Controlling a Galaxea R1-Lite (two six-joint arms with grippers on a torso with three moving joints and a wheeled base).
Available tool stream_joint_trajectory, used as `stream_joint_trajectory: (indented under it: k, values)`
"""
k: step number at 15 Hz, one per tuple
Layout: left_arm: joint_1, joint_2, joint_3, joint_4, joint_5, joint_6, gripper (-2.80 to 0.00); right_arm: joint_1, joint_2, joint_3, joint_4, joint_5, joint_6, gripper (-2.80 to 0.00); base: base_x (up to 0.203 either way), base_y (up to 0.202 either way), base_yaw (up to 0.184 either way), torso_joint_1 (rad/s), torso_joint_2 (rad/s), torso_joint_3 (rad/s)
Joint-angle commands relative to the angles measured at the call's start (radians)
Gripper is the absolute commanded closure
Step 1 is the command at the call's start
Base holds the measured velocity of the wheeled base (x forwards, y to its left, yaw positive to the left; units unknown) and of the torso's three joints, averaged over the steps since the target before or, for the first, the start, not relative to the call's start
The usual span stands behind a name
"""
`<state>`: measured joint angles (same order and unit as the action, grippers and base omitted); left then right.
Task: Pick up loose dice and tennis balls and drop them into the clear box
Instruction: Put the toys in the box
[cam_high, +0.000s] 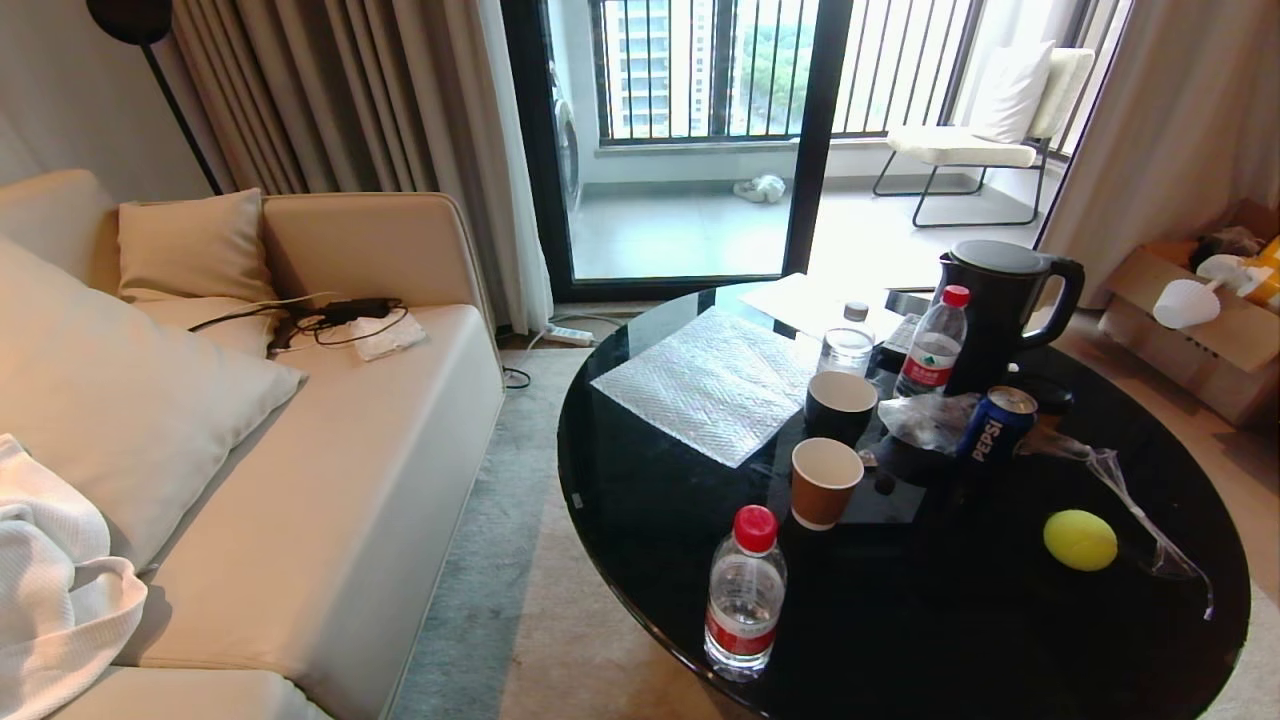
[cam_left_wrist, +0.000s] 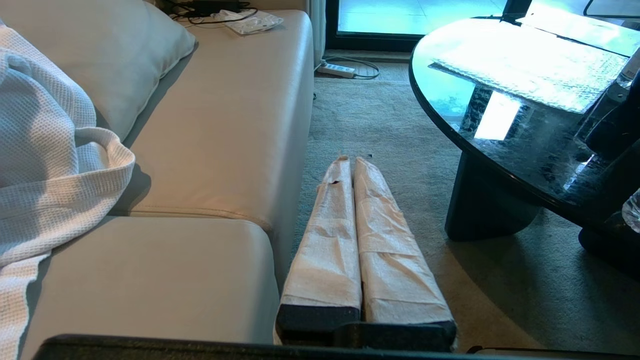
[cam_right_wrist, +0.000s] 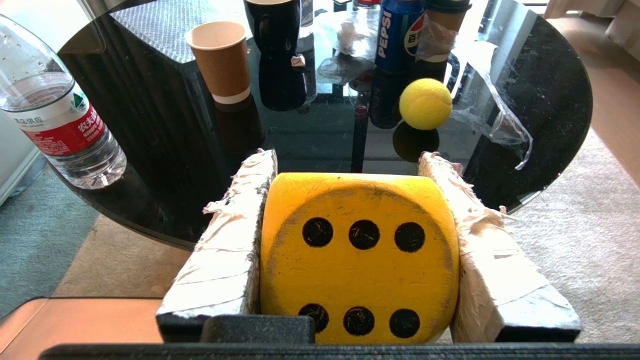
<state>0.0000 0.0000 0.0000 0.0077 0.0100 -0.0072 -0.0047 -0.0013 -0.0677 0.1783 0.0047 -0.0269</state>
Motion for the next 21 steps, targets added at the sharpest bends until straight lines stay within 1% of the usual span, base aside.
stream_joint_trajectory:
  k: [1, 14, 21]
  values:
    - [0.0, 0.0, 0.0, 0.0, 0.001, 0.0, 0.0, 0.0, 0.0, 0.0, 0.001, 0.0, -0.002, 0.0, 0.0, 0.0, 0.0, 0.0, 0.0, 0.0]
    - [0.0, 0.0, 0.002, 0.0, 0.001, 0.006, 0.0, 0.0, 0.0, 0.0, 0.001, 0.0, -0.001, 0.0, 0.0, 0.0, 0.0, 0.0, 0.0, 0.0]
    - [0.0, 0.0, 0.002, 0.0, 0.001, 0.0, 0.0, 0.0, 0.0, 0.0, 0.001, 0.001, -0.001, 0.0, -0.175, 0.0, -0.002, 0.002, 0.01, 0.002]
